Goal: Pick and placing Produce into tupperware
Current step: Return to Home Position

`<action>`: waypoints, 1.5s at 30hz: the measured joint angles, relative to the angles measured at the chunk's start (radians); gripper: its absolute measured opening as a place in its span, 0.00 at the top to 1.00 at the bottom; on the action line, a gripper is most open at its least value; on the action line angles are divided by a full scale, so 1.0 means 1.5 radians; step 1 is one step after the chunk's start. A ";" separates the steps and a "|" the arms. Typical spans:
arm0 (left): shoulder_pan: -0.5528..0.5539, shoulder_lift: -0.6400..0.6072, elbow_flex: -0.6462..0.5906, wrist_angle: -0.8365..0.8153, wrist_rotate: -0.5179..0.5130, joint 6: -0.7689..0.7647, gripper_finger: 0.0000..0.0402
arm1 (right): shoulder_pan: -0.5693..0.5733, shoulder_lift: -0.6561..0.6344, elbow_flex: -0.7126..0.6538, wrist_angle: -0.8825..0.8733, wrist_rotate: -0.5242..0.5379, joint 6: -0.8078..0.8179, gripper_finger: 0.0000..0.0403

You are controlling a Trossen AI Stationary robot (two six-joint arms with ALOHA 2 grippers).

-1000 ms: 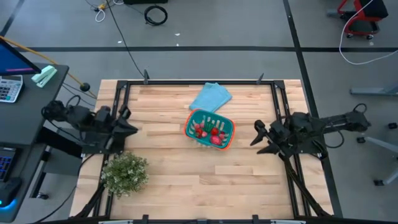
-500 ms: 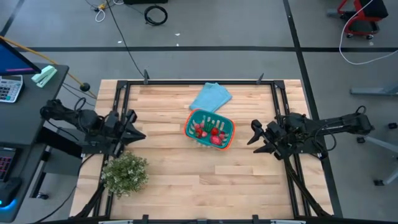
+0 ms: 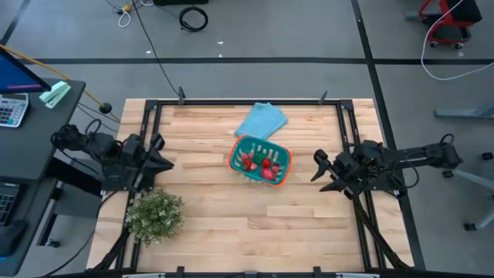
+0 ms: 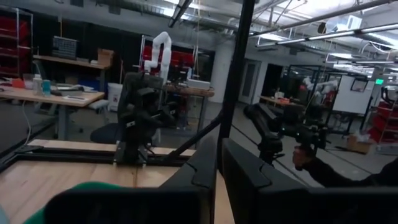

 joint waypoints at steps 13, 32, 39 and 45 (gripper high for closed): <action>0.000 -0.043 0.000 -0.042 0.000 0.006 0.92 | 0.000 -0.154 0.001 -0.116 0.004 -0.013 0.49; 0.000 -0.042 0.000 -0.043 -0.001 0.027 0.94 | -0.018 -0.155 -0.066 -0.060 0.044 -0.049 0.49; 0.000 -0.042 -0.005 -0.032 0.000 0.036 0.92 | -0.019 -0.155 -0.068 -0.075 0.091 -0.054 0.49; 0.000 -0.056 -0.119 0.082 -0.001 0.039 0.90 | -0.019 -0.153 -0.068 -0.075 0.092 -0.056 0.49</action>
